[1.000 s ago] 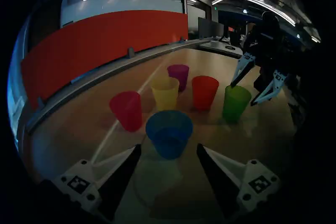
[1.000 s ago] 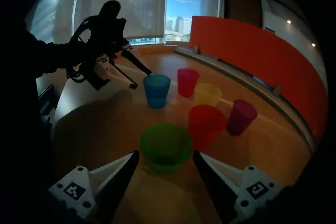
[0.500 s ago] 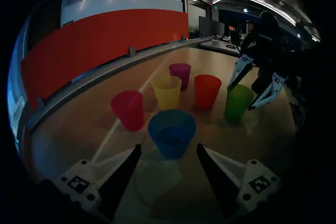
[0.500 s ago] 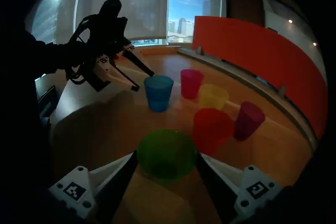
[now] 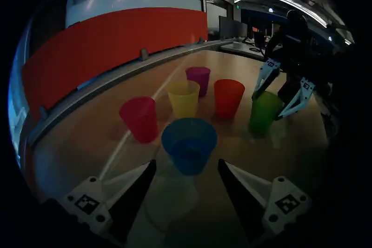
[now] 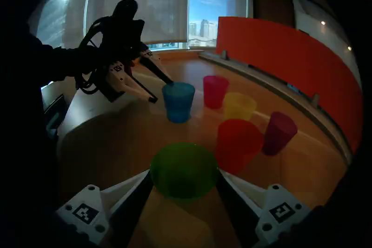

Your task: Pour water

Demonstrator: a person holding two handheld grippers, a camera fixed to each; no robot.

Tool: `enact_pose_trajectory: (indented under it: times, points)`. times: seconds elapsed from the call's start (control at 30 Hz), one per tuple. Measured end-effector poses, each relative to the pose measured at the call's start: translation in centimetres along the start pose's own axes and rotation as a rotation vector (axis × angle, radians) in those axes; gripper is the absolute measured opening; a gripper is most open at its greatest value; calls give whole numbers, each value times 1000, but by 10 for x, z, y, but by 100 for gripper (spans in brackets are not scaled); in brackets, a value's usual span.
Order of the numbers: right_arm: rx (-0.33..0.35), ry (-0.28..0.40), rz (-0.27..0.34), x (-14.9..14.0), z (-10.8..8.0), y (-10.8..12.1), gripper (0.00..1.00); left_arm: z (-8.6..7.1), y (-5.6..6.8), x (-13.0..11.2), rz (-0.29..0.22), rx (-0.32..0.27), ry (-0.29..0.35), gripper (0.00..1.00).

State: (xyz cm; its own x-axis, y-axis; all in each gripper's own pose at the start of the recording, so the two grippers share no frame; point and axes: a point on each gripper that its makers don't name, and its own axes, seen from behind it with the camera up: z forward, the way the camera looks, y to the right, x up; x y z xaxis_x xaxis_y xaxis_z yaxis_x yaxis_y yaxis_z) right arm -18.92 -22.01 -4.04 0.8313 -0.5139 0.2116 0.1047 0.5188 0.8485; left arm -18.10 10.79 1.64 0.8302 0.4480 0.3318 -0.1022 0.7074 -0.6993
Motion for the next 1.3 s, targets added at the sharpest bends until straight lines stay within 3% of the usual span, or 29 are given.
enact_pose_trajectory:
  times: [0.47,0.87,1.3]
  points:
    - [6,-6,-8,-1,0,0,92,19,2,10,13,-19,12,98]
    - [11,-7,-10,-2,-1,-1,92,37,7,21,-8,-48,35,98]
    - [15,-10,-12,-4,-1,-1,92,40,6,17,7,-25,21,97]
